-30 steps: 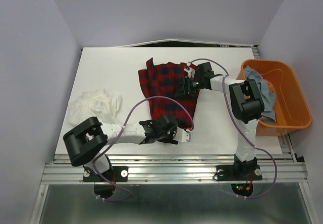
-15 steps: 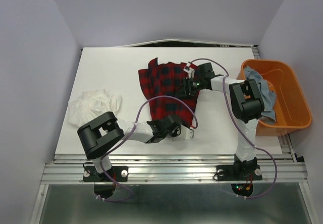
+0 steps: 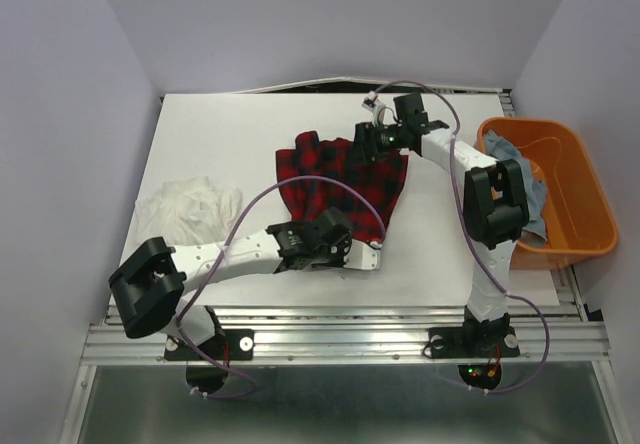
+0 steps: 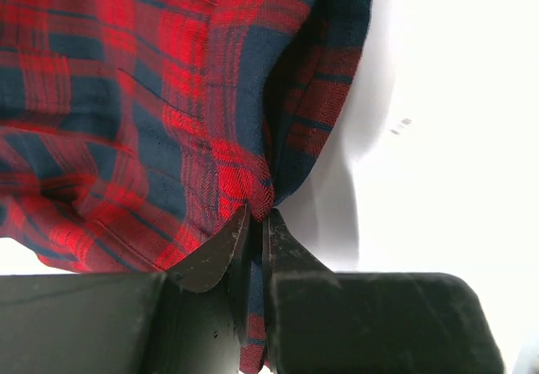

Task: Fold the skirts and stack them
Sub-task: Fold the skirt

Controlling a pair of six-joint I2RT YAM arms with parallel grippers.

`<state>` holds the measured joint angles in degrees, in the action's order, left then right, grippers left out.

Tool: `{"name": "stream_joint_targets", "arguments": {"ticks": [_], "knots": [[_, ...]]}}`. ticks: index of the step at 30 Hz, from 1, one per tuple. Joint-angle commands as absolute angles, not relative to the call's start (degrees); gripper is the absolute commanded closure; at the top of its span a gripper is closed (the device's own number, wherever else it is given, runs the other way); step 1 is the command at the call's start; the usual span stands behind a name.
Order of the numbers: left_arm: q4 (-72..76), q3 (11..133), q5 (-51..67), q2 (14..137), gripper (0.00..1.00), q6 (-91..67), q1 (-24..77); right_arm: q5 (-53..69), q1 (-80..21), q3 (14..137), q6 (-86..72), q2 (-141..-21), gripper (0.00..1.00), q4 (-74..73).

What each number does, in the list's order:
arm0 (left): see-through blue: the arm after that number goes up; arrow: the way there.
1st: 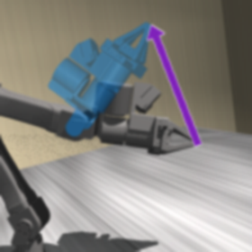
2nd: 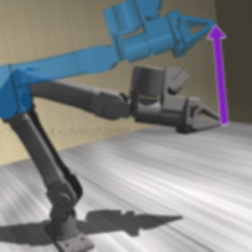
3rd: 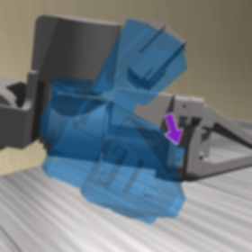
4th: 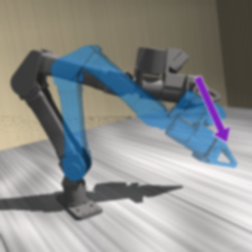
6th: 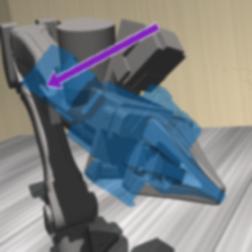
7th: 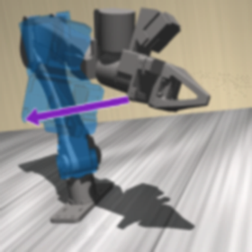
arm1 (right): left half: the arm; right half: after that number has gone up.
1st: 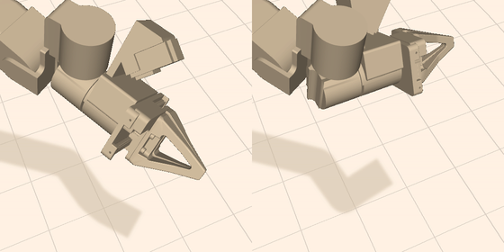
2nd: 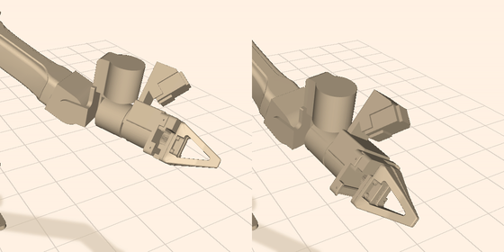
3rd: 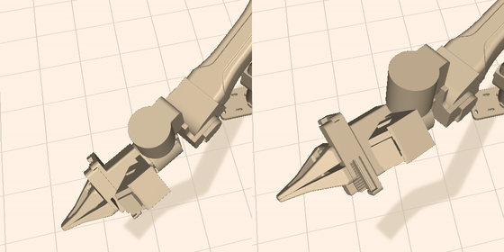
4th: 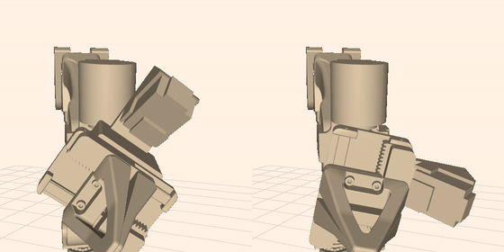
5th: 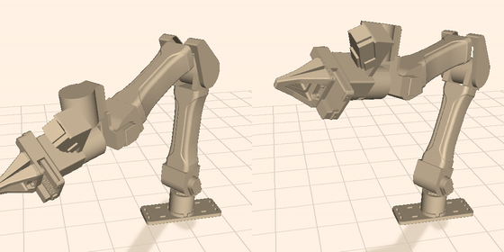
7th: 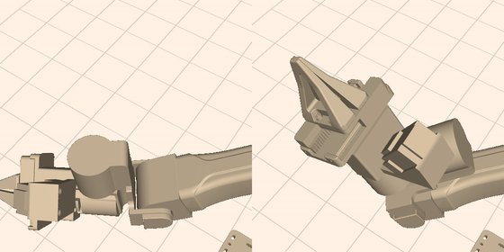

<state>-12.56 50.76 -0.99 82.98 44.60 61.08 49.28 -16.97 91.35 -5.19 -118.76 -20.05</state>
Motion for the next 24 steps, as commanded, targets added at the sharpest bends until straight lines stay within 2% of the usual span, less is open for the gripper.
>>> {"name": "stream_joint_targets", "arguments": {"ticks": [1,3,7,11,17,24], "knots": [[-22.8,55.1,4.8,79.7,1.0,41.9,61.5,50.0,-16.9,100.6,-8.1,-118.6,0.19,-18.4],[-25.1,56.6,6.4,79.1,1.0,40.9,61.5,53.2,-16.9,103.2,-12.6,-120.3,0.19,-14.3],[-27.1,58.6,8.3,78.3,1.0,39.1,61.5,59.0,-19.2,100.2,-24.2,-121.6,0.19,-1.2],[-28.3,60.1,9.5,77.7,1.0,38.0,61.4,58.7,-23.4,98.8,-21.6,-125.2,0.2,-1.1],[-29.5,62.3,9.3,76.4,1.0,37.4,61.5,59.4,-24.7,86.9,-22.1,-129.2,0.22,6.2],[-29.8,68.4,7.7,76.4,1.0,36.6,59.6,60.7,-28.1,72.2,-23.6,-128.6,0.23,13.9]]}}
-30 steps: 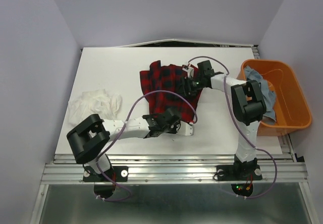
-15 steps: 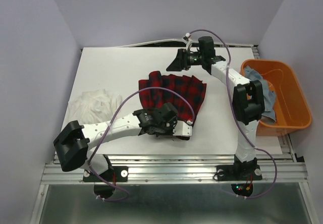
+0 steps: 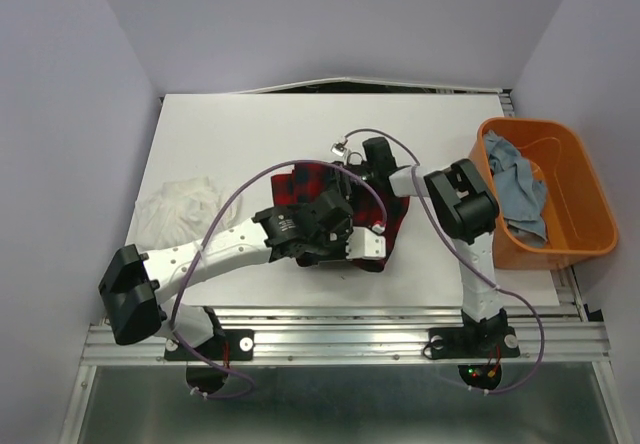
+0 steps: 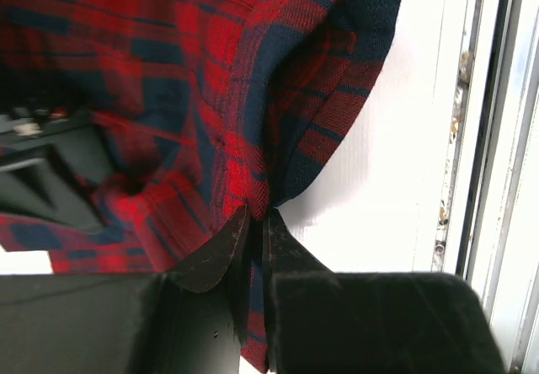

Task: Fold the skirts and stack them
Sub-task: Fold the skirt

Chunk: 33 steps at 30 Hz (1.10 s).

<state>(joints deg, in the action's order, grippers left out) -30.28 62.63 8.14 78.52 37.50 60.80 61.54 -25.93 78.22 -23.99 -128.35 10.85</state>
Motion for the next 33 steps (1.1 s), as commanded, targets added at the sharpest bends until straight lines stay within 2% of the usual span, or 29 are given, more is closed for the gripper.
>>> {"name": "stream_joint_targets", "arguments": {"ticks": [1,6,12,17,24,27,33], "knots": [[-29.5,69.2,7.2,76.6,1.0,36.7,59.2,60.6,-28.7,71.1,-23.5,-128.3,0.23,14.1],[-29.5,73.1,5.4,78.0,1.0,38.6,55.8,61.1,-31.9,66.4,-23.8,-126.0,0.25,14.0],[-29.5,73.2,5.6,77.6,1.0,40.3,55.3,62.1,-32.5,66.7,-24.2,-121.0,0.24,11.5],[-31.9,72.8,11.5,76.0,1.0,41.0,55.4,59.7,-30.2,78.2,-18.9,-118.2,0.18,2.3],[-34.7,70.0,17.1,74.0,1.0,42.6,56.0,58.9,-23.6,99.4,-16.0,-124.1,0.16,-8.2],[-35.1,70.3,19.1,73.6,1.0,43.2,56.1,57.2,-23.0,105.3,-11.6,-127.2,0.18,-11.4],[-36.3,71.5,21.1,74.0,1.0,44.2,56.2,55.9,-23.0,107.1,-8.2,-134.6,0.29,-13.3]]}}
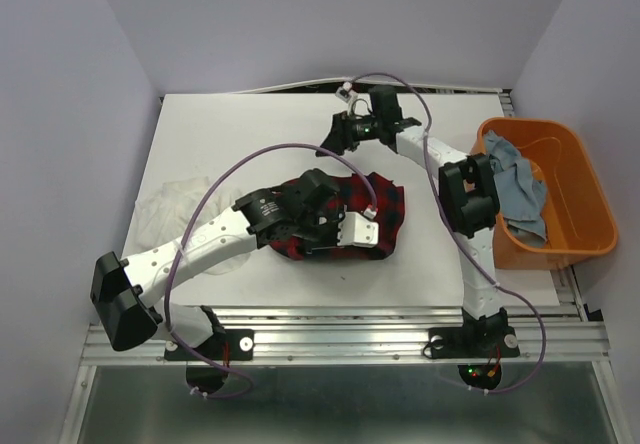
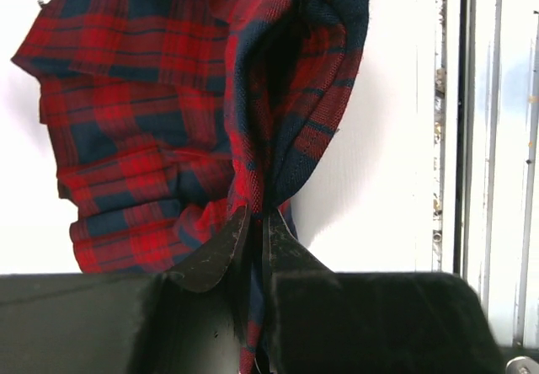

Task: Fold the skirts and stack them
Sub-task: Fold the skirt

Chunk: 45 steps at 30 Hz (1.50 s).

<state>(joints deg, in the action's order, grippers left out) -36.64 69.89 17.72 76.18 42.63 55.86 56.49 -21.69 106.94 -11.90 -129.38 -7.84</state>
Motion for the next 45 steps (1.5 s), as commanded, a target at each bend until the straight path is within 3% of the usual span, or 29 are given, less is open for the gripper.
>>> {"name": "stream_joint_targets", "arguments": {"ticks": [1,7,12,15,30,42,45], "knots": [[-36.6,71.7,21.0,74.2,1.0,44.4,56.2,56.4,-23.0,106.4,-7.8,-135.0,0.31,-13.3],[-37.3,74.3,22.1,74.9,1.0,42.8,54.7,59.4,-23.0,93.9,-3.1,-132.5,0.44,-12.2],[-35.0,77.0,19.3,78.3,1.0,43.8,50.9,65.9,-23.6,86.9,-2.0,-130.0,0.62,-12.2],[-32.7,77.4,17.1,80.8,1.0,45.5,48.1,69.3,-24.3,83.9,-1.8,-128.1,0.68,-12.1],[-8.4,68.2,8.8,88.2,1.0,48.7,47.0,73.3,-24.8,83.2,-3.4,-127.9,0.71,-12.4],[13.9,52.8,-3.2,91.2,1.0,49.4,47.1,65.8,-24.8,89.8,-4.7,-130.5,0.69,-13.9],[15.3,52.1,-2.5,91.9,1.0,49.8,47.1,60.0,-24.8,91.6,-5.4,-130.6,0.64,-13.9]]}}
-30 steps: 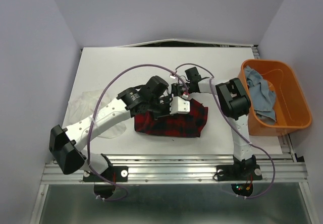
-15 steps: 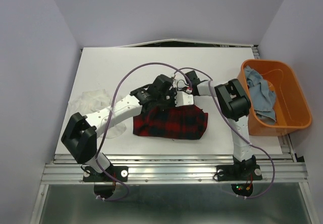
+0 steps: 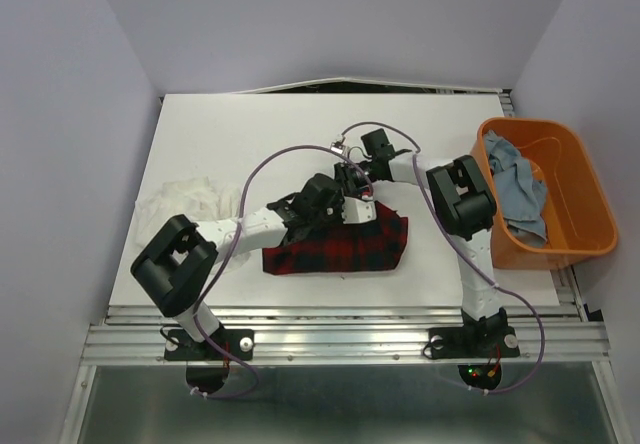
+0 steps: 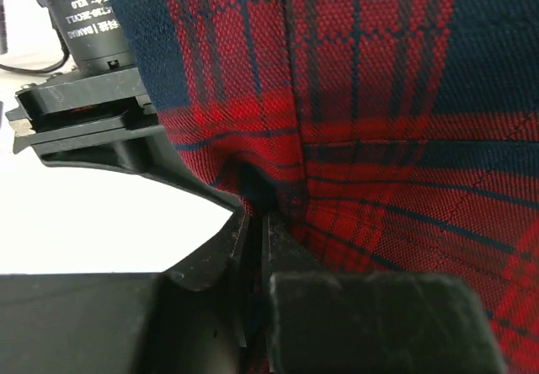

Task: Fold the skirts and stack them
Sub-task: Fold the skirt

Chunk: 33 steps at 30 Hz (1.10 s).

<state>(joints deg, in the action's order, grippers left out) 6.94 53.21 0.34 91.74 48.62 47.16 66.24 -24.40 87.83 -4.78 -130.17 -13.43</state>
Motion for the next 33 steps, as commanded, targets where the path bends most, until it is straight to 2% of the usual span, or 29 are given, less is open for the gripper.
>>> {"name": "stream_joint_targets", "arguments": {"ticks": [1,2,5,10,13,15,16,18,19,22,23,24,25,26,30,33], "knots": [[15.3,52.2,-2.1,92.3,1.0,49.7,47.2,58.2,-24.8,92.3,-6.0,-130.7,0.62,-13.9],[15.3,52.2,-1.8,92.5,1.0,49.7,47.2,56.8,-24.8,93.2,-7.5,-130.9,0.57,-13.9],[15.2,52.4,-1.1,94.2,1.0,49.7,47.4,53.7,-21.9,97.5,-13.3,-132.6,0.55,-13.8],[14.9,52.8,-0.4,98.1,1.0,50.1,47.4,56.8,-15.9,105.2,-18.6,-135.5,0.5,-13.5],[15.5,54.5,-1.8,101.4,0.95,49.7,47.3,56.2,-12.9,106.4,-19.2,-134.2,0.44,-13.6],[15.6,55.6,-1.8,103.3,0.88,49.6,46.9,56.8,-10.3,107.5,-20.5,-132.4,0.39,-13.5],[15.8,56.5,-1.8,103.7,0.8,49.7,46.8,57.0,-9.3,107.4,-20.9,-131.4,0.39,-13.5],[15.2,57.9,-2.0,105.0,0.73,50.0,46.1,57.6,-6.6,106.9,-21.6,-127.9,0.38,-13.5],[14.9,59.5,-1.8,105.2,0.67,50.1,45.8,57.8,-5.8,106.4,-21.8,-126.4,0.37,-13.6],[11.8,64.3,-0.4,104.9,0.6,48.5,44.0,58.3,-3.9,103.3,-21.7,-119.9,0.33,-13.7],[10.2,66.0,-0.3,104.4,0.4,47.4,43.6,58.5,-3.2,102.4,-21.6,-118.1,0.33,-13.8],[7.0,67.4,2.1,102.7,0.25,44.8,42.7,58.5,-3.2,100.4,-20.9,-116.2,0.32,-13.8],[5.5,69.9,3.3,101.4,0.04,43.3,42.1,58.4,-3.2,99.3,-20.6,-112.3,0.31,-13.9],[3.9,71.2,4.4,99.9,0.01,42.2,41.6,58.4,-3.2,98.3,-19.7,-110.3,0.3,-13.9],[-3.1,74.5,4.4,90.8,0.01,34.1,40.7,60.3,-3.2,92.2,-23.9,-102.1,0.3,-12.4],[-6.7,74.9,7.5,84.8,0.01,26.3,39.9,64.8,-3.8,83.0,-28.8,-95.9,0.3,-6.2]]}}
